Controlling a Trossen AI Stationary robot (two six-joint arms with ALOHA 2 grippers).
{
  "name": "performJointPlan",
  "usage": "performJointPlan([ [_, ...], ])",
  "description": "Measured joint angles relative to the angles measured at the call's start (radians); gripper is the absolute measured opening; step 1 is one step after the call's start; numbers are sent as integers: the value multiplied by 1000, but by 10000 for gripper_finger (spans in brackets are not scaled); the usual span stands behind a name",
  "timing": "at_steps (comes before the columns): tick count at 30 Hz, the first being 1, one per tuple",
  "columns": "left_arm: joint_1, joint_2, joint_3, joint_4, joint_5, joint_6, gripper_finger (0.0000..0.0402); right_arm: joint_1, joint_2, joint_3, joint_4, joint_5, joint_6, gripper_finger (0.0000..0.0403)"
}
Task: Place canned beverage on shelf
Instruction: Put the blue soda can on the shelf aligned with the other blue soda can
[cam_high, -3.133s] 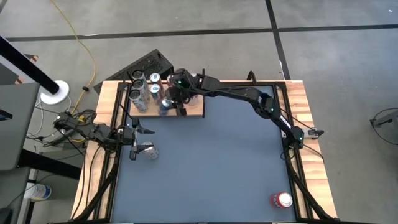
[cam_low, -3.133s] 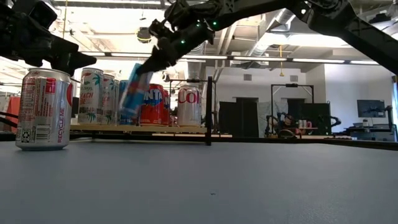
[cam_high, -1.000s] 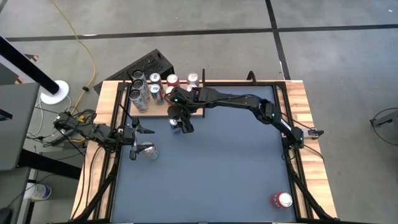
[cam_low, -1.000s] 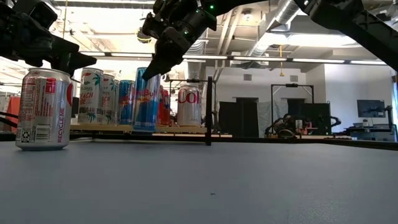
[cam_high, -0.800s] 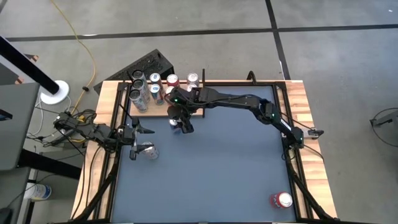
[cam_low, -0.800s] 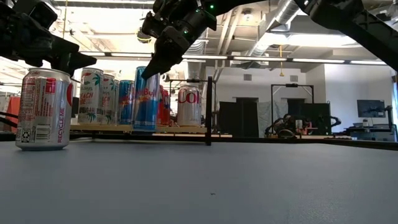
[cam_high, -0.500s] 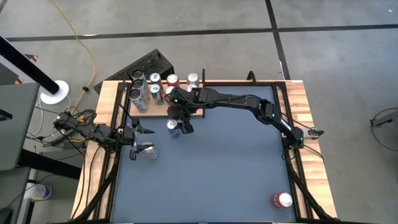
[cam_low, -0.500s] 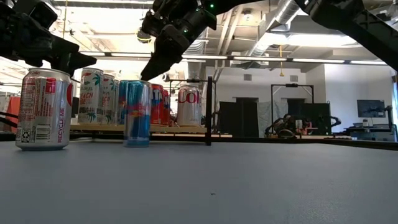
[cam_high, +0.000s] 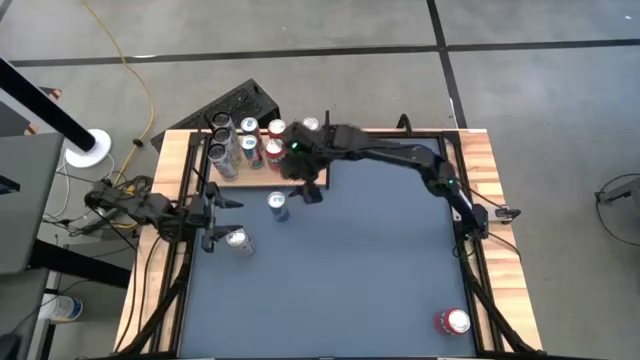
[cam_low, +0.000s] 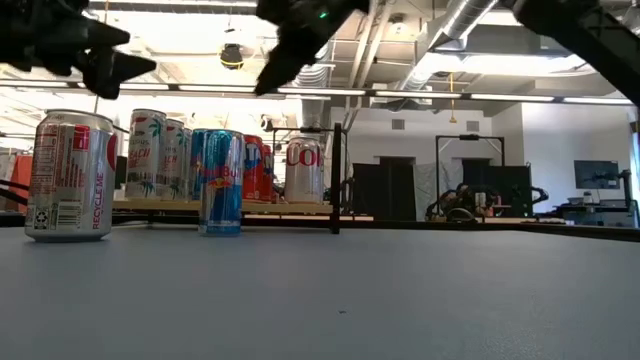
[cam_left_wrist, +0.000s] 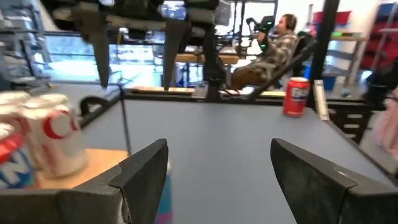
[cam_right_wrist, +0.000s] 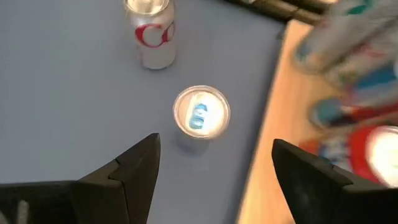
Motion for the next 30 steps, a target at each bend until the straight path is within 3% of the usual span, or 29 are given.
performJointPlan([
  [5,97,132,59,31,19,23,270,-39,-103,0,-146,-2,11,297],
  [13,329,535,229,80,175,54,270,-99,-167,0,-387,-7,95,297],
  [17,437,668,309,59,341,128,270,-120,-167,0,-487,-7,96,297],
  [21,552,726,325,70,496,131,270,-146,-174,-30,-539,-8,96,292],
  [26,670,763,322,89,605,96,274,-186,-284,-202,-501,-21,94,290],
  [30,706,803,322,94,643,98,291,-212,-461,-481,-289,-33,129,290],
])
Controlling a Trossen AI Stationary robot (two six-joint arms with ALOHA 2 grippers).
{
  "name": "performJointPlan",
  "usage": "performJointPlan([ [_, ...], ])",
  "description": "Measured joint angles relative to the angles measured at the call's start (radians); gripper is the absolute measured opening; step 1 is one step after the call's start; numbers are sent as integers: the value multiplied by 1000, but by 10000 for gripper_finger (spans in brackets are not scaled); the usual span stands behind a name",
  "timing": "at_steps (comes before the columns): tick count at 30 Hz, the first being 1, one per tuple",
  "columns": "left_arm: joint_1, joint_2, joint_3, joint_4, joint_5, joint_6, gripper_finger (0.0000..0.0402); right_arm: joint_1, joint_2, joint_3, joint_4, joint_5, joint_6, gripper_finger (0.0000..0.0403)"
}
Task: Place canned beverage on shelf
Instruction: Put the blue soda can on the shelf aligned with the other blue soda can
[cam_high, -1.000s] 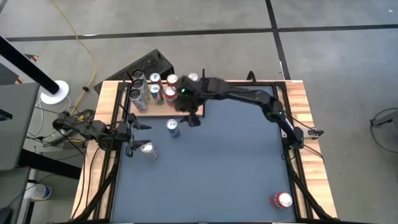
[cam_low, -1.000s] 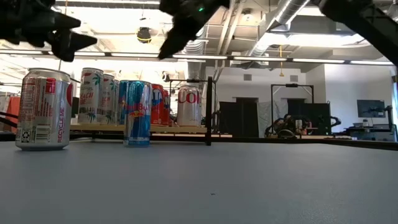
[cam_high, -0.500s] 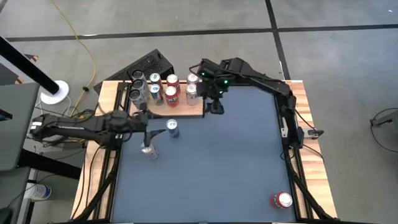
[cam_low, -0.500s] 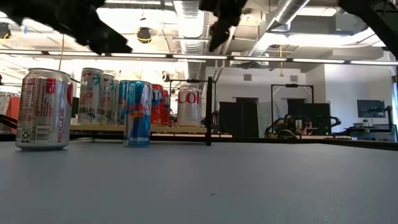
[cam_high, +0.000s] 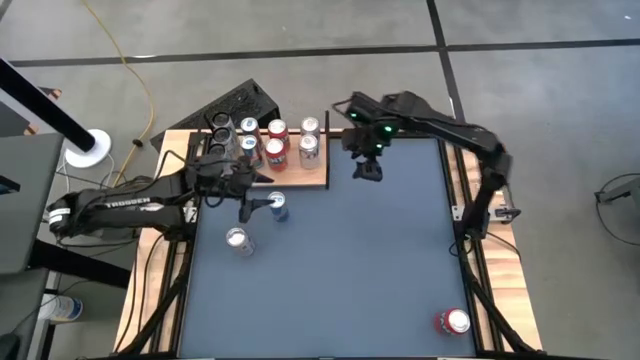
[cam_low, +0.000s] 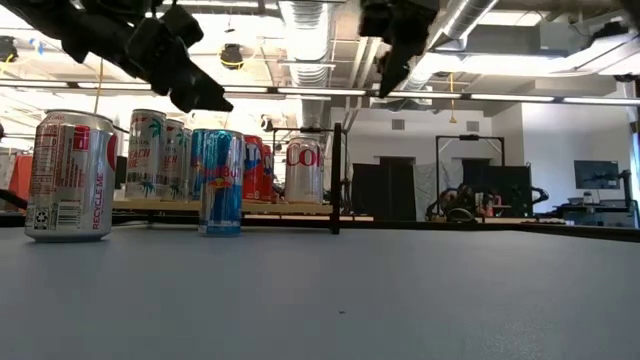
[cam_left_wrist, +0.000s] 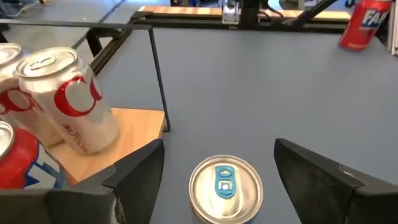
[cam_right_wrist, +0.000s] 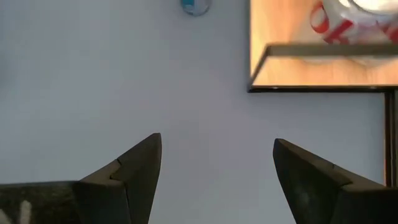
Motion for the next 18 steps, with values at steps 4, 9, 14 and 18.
performJointPlan([
  [4,2,57,-1,29,29,20,312,-10,-192,-316,271,1,50,290],
  [9,0,116,0,76,82,16,328,-8,-374,-630,549,4,100,290],
  [14,1,181,0,93,67,9,332,-9,-467,-785,698,5,133,290],
  [18,1,245,0,137,70,9,332,-10,-479,-818,751,6,132,290],
])
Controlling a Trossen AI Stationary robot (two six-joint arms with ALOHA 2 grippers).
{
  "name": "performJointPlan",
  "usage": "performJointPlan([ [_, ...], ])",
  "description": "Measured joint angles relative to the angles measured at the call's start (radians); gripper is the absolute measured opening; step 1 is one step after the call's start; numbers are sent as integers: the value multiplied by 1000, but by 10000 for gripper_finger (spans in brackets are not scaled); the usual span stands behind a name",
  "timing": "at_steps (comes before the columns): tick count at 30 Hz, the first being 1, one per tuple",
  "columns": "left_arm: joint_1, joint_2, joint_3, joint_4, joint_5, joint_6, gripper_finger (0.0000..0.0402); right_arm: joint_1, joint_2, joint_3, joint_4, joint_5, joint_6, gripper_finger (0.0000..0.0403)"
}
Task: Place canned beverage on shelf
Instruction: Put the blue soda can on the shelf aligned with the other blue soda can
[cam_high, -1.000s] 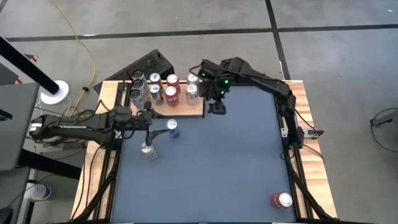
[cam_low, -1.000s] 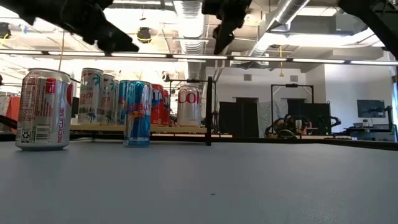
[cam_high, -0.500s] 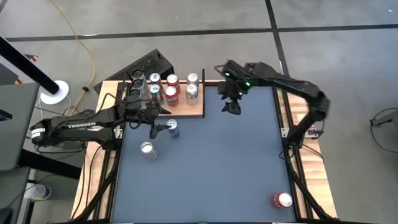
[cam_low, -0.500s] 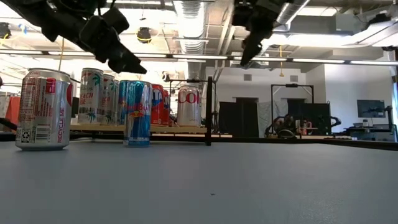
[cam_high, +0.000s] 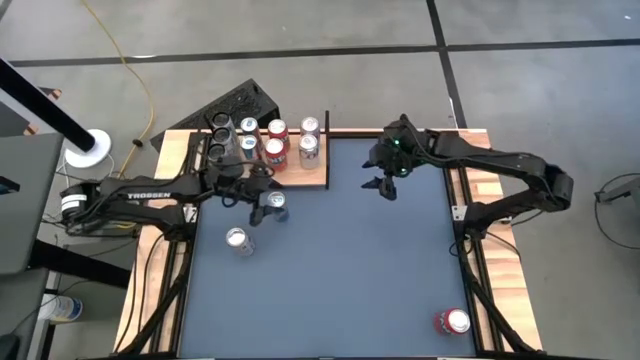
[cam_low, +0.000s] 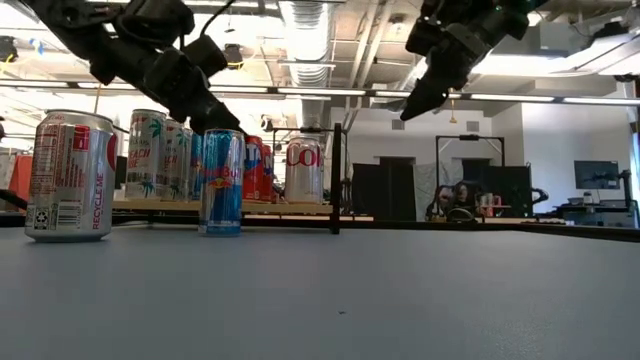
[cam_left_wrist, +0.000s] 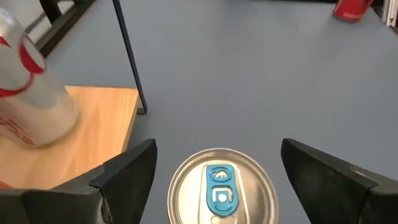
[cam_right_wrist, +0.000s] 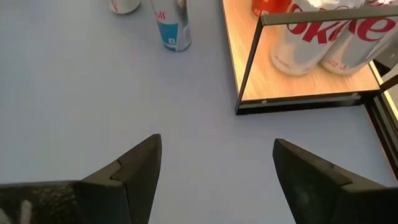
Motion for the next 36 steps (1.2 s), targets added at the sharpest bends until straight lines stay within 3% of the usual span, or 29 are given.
performJointPlan([
  [24,-2,36,0,-37,-12,46,328,0,0,0,38,24,-19,290],
  [33,-2,36,0,-38,-19,52,225,0,1,0,54,24,-20,290],
  [36,-2,24,0,-47,-20,52,216,0,1,0,54,24,-20,290],
])
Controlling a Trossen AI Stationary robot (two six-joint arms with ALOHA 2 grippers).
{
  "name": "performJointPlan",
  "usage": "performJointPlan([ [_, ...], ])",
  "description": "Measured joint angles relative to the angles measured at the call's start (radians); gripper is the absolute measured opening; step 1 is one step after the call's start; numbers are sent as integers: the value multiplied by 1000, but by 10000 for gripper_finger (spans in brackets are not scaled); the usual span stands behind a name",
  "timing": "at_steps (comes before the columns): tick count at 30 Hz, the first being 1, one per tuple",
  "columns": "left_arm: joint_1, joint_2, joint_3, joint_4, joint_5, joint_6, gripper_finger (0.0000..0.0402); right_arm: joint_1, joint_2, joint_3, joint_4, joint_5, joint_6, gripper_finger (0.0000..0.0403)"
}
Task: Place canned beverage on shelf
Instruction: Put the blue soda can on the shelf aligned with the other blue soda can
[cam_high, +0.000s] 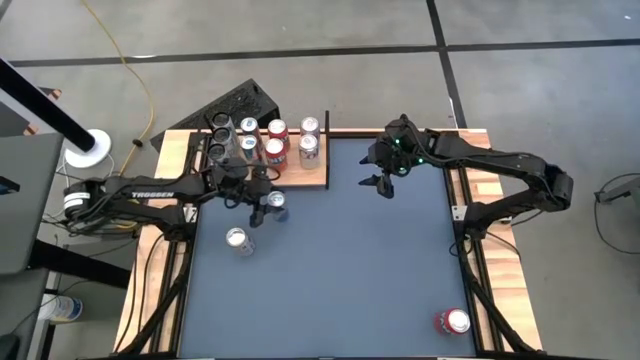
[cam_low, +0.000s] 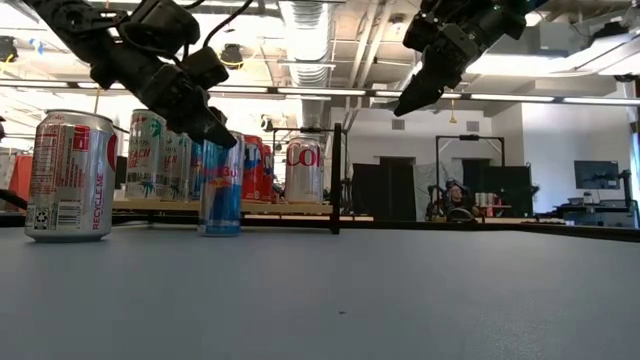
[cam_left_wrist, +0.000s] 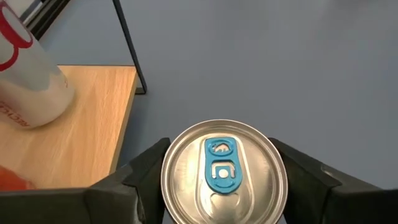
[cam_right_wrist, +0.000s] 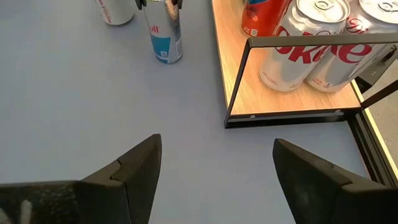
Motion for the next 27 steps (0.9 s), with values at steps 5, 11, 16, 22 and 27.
performJointPlan([
  [5,1,-80,46,-118,-20,-6,216,0,0,0,0,0,0,290],
  [11,1,-169,136,-317,-230,-13,225,0,0,0,2,0,-3,290],
  [16,3,-185,150,-351,-387,-19,222,0,0,0,14,0,-10,290],
  [22,54,-180,140,-338,-393,-24,223,0,1,0,19,0,-24,290],
  [27,117,-199,126,-305,-343,-27,223,0,1,0,18,0,-25,290],
])
